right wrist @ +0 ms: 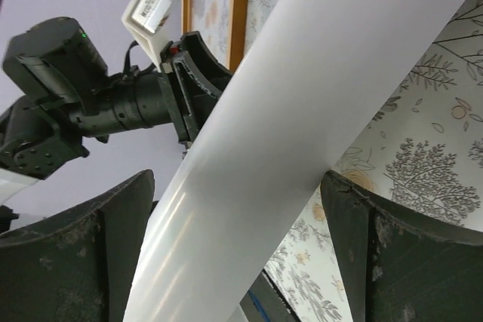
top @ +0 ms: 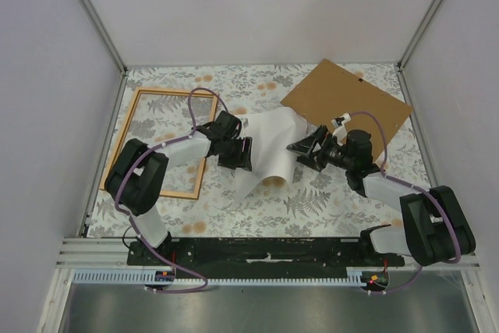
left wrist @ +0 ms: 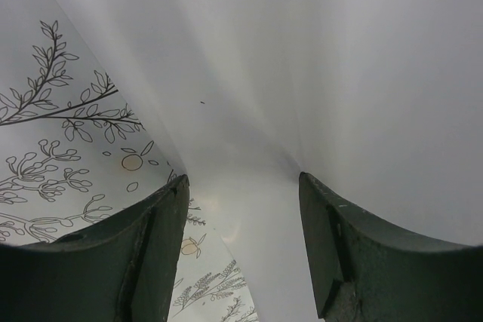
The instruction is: Put the photo into the frame
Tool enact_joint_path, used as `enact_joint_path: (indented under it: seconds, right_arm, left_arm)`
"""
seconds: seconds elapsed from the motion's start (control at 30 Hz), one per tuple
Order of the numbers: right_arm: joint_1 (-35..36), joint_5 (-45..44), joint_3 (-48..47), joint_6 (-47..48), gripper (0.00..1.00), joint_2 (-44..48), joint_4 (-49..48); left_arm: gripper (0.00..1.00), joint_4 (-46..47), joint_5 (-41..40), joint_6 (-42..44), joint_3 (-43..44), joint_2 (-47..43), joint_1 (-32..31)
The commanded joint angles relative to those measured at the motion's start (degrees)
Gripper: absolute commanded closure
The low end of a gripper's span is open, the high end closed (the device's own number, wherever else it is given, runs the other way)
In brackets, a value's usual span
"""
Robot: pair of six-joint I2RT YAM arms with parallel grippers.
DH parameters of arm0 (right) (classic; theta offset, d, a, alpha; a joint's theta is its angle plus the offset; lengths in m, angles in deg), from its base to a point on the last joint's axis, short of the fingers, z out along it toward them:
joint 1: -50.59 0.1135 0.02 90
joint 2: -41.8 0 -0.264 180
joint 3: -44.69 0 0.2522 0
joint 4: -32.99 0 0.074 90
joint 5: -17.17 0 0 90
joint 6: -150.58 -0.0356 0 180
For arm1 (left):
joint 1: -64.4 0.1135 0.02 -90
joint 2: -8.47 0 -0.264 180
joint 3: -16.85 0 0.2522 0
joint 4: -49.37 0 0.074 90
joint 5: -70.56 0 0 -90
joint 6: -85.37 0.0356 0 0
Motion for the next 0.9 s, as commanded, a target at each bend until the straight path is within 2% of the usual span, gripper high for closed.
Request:
enact_joint_path:
  seconds: [0.0,0.2,0.37,0.6,0.7,0.87]
  right_arm:
    - [-0.31,0.85,0.57,-5.19,0.02,3.93,-4.92]
    - [-0.22,0.94,2.06,-8.45,0.02,5.43,-6.77]
    - [-0.22,1.38,2.23,-6.52,0.03,5.43,-1.59]
    - [-0.31,-1.52,4.25,-3.88,0.08,12.19,8.87]
    - [-0.14,-1.61,4.78,-3.79,0.14,12.64,9.31]
    - [-0.14,-4.06,2.51,3.66,0.29,10.53,16.77]
  left_arm:
    - [0.33,-5.23,0.74,0.82,-4.31,0.64,-0.93]
    - [0.33,-4.53,0.74,-0.59,-8.61,-2.53,-0.93]
    - [0.33,-4.35,0.39,-0.85,-10.20,-3.32,-0.93]
    - [0.33,-5.14,-0.23,-1.11,-11.43,-4.64,-0.93]
    - [0.33,-4.71,0.03,-1.38,-12.04,-4.64,-0.93]
    - [0.33,-4.53,0.30,-1.29,-11.26,-4.73,-0.93]
